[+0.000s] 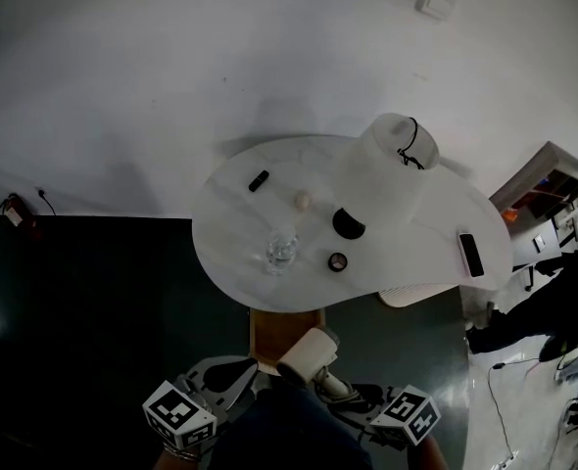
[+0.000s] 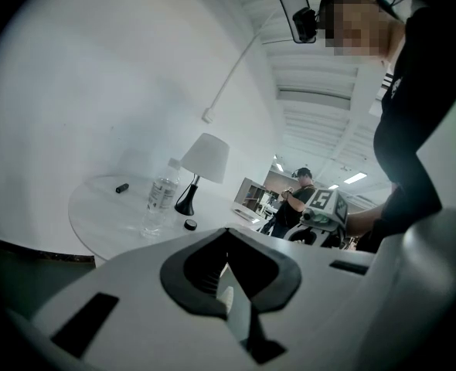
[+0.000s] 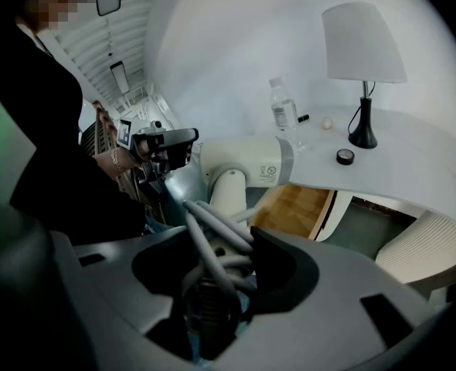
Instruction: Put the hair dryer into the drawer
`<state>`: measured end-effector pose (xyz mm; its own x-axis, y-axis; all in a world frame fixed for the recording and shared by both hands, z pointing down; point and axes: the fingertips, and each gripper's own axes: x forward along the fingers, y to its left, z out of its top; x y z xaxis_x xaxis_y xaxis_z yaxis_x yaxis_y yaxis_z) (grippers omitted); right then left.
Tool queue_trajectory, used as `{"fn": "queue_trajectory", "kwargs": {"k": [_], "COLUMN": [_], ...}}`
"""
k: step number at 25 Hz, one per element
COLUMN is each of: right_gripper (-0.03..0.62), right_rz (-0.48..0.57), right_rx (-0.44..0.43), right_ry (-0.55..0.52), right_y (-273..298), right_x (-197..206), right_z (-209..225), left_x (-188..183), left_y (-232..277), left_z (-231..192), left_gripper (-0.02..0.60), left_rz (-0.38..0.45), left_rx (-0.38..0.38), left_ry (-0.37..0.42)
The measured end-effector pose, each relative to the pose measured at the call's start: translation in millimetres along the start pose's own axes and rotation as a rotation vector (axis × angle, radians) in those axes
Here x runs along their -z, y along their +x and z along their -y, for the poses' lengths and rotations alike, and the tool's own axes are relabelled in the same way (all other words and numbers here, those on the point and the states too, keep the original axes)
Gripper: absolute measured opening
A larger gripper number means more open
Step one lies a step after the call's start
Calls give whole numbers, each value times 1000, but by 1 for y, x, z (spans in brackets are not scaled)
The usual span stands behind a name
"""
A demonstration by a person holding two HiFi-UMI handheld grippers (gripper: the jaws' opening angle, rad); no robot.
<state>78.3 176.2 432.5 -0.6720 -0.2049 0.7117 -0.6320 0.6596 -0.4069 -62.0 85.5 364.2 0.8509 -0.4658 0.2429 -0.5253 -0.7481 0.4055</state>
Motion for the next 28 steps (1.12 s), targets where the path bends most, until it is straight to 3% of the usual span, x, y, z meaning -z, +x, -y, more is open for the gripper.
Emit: {"fn": "queue_trajectory", "kwargs": {"k": [10,15,23,28], "right_gripper": [219,219,219,220], "right_rz": [-191,-317,-435,-465], "right_rx": [-70,-48,-84,-90], "right_ry": [-71,-114,-21,7], "right_y": [11,21,44,59], "right_x": [18,28,35,31], "right_z": [23,44,68,81], "left_x": [16,27,57,54], "left_y": [18,32,54,61], "left_z": [2,-4,-17,-32], "left_gripper": [8,8,8,8], "left_rz": [-22,-28,-99,-52], "left_rx": [-49,-95,-170,-254], "left_ry": [-37,-77,-98,-149]}}
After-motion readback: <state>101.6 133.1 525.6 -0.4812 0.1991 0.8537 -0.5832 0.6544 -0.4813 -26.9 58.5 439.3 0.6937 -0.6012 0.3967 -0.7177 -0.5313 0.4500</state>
